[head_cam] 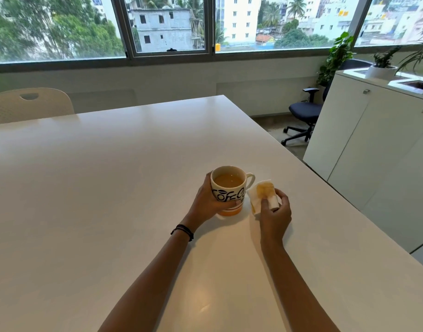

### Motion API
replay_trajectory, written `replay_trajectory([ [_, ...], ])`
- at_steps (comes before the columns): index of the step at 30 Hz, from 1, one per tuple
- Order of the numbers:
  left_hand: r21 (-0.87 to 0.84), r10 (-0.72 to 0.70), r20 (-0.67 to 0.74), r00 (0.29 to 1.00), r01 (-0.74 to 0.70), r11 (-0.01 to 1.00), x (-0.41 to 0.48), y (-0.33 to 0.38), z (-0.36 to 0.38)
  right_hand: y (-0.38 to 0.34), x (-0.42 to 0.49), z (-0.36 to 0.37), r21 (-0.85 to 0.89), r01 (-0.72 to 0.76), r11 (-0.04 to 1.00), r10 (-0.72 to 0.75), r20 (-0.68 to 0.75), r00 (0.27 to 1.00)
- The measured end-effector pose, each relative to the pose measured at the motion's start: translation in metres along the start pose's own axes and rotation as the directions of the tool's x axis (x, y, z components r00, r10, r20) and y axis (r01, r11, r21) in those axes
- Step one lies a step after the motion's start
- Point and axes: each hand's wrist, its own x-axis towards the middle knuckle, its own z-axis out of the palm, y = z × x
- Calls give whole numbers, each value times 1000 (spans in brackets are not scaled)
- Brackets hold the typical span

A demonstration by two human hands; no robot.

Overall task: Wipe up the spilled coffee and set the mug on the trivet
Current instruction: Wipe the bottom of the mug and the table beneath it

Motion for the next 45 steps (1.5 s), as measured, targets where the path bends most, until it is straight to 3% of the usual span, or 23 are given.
replay_trajectory([
  [10, -48, 19, -57, 998, -22, 999, 4, 13, 1, 1, -1, 6, -38, -8, 999, 9, 40, 999],
  [20, -69, 43, -145, 988, -53, 996, 7, 34, 0, -4, -25, 16, 22, 10, 1000, -15, 209, 978],
  [28, -34, 35, -166, 985, -41, 999, 6, 37, -8, -8, -43, 12, 141, -175, 974, 129, 289, 949],
  [36, -27, 41, -197, 980, -47, 998, 10, 37, -17, -6, -52, 7, 161, -296, 942, 184, 488, 853],
  [41, -36, 46, -190, 981, -53, 998, 10, 41, -19, -3, -43, 15, 281, -373, 884, 288, 302, 909],
  [45, -17, 46, -167, 985, -50, 999, 9, 41, -16, -7, -37, 29, 346, -403, 847, 320, 272, 908],
])
